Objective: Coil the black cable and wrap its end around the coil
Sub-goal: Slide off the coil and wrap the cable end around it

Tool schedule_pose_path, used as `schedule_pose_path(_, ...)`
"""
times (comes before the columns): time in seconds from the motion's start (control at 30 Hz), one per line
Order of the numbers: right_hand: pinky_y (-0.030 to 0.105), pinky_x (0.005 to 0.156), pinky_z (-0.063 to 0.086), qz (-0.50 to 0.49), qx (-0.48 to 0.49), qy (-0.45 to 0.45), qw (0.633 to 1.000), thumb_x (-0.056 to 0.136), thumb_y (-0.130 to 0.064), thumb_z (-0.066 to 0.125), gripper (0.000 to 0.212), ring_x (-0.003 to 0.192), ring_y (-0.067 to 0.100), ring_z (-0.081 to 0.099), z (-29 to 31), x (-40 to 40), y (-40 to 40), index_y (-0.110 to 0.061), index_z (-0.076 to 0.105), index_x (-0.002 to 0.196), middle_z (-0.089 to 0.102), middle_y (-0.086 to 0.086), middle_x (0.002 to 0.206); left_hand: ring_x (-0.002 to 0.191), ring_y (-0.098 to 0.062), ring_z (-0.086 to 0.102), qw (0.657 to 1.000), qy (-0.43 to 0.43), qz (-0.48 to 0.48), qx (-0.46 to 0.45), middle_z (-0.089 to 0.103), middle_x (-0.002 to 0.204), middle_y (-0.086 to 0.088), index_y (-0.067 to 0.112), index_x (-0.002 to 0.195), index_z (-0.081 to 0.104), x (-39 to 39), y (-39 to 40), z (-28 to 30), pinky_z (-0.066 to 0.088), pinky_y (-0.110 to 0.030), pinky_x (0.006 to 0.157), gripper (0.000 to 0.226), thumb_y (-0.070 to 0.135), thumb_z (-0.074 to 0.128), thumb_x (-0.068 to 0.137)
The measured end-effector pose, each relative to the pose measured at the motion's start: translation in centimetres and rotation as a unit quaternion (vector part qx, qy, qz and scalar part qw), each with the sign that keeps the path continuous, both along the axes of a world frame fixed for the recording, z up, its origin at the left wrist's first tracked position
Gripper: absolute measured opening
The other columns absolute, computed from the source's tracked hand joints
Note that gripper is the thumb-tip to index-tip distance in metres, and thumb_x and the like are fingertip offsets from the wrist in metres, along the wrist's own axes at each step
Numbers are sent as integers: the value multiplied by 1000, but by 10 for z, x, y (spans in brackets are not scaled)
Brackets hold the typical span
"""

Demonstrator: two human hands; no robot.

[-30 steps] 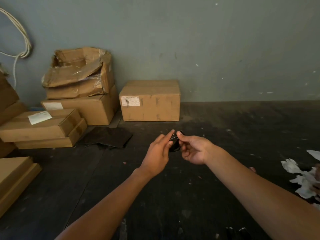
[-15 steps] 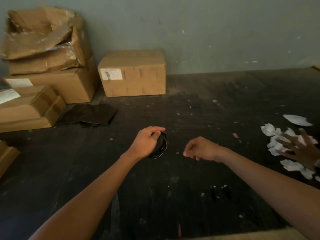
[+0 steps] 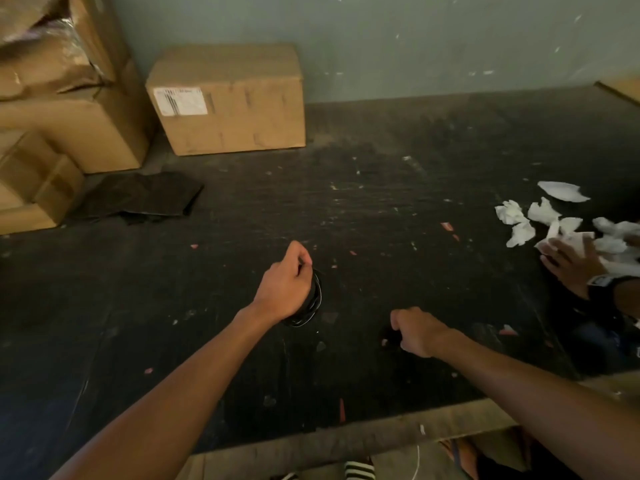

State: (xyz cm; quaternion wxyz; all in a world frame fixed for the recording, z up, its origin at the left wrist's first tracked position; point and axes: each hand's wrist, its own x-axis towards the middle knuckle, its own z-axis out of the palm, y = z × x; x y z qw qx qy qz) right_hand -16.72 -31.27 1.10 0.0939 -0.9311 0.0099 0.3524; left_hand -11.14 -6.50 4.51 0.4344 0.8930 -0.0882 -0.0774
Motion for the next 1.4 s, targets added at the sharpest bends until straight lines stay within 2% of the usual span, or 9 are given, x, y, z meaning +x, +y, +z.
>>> schedule_pose_path(0.23,35,93,51,-38,51,-8,998,90,-3,57,34,105,18,57,4,7,5,-20,53,119,54,6,125,51,-8,47,997,58,-30,33,50,62,3,22,102,44,-1,1,-3,37,-25,51,6,20,39,105)
schedule_pose_path(0.37,29,86,51,-98,172,-65,978,85,1,65,41,105,17,59,21,27,13,-22,57,118,58,2,122,58,-9,50,995,80,-42,37,54,68,1,21,103,46,-1,4,-2,42,-30,57,8,20,38,104)
schedule_pose_path(0.47,31,88,53,-103,271,-148,945,83,-2,71,39,97,10,63,43,41,31,-26,59,111,66,-2,108,50,0,47,996,83,-31,19,51,64,6,24,99,49,0,5,1,41,-24,53,13,31,40,104)
schedule_pose_path(0.63,25,82,53,-62,374,-245,892,80,-4,74,41,90,4,64,81,57,60,-31,57,106,66,-8,95,58,-9,50,999,38,-20,-19,57,73,-4,22,91,54,4,5,15,43,-31,59,27,42,40,103)
schedule_pose_path(0.83,21,84,52,7,390,-318,864,82,-5,73,45,96,4,62,105,60,73,-26,54,117,64,-7,101,77,-25,63,998,-38,-36,-45,67,82,-2,29,89,60,10,8,40,50,-43,72,30,38,37,105)
schedule_pose_path(0.97,18,80,52,-4,437,-318,841,93,-11,62,30,93,0,64,115,62,78,-21,63,121,67,-8,101,64,1,52,991,-79,-44,-94,59,70,21,36,85,58,10,13,50,42,-17,61,28,32,39,105)
schedule_pose_path(1.03,14,70,51,-37,476,-305,824,97,-12,56,25,87,-4,65,120,64,77,-20,67,117,69,-9,97,63,2,51,988,-98,-60,-103,58,71,22,32,90,59,9,14,52,41,-15,59,25,32,39,105)
schedule_pose_path(1.17,26,85,55,-36,496,-313,809,89,-7,66,21,92,7,68,124,64,76,-15,71,109,73,-1,98,66,1,49,982,-127,-79,-119,56,73,21,36,87,57,9,15,54,41,-16,62,26,29,40,105)
schedule_pose_path(1.4,7,52,43,-13,499,-366,786,89,-8,67,12,64,-2,61,124,62,78,-20,69,90,67,-17,77,58,0,46,979,-130,-67,-138,53,67,15,34,82,56,11,12,57,40,-16,52,26,27,43,104)
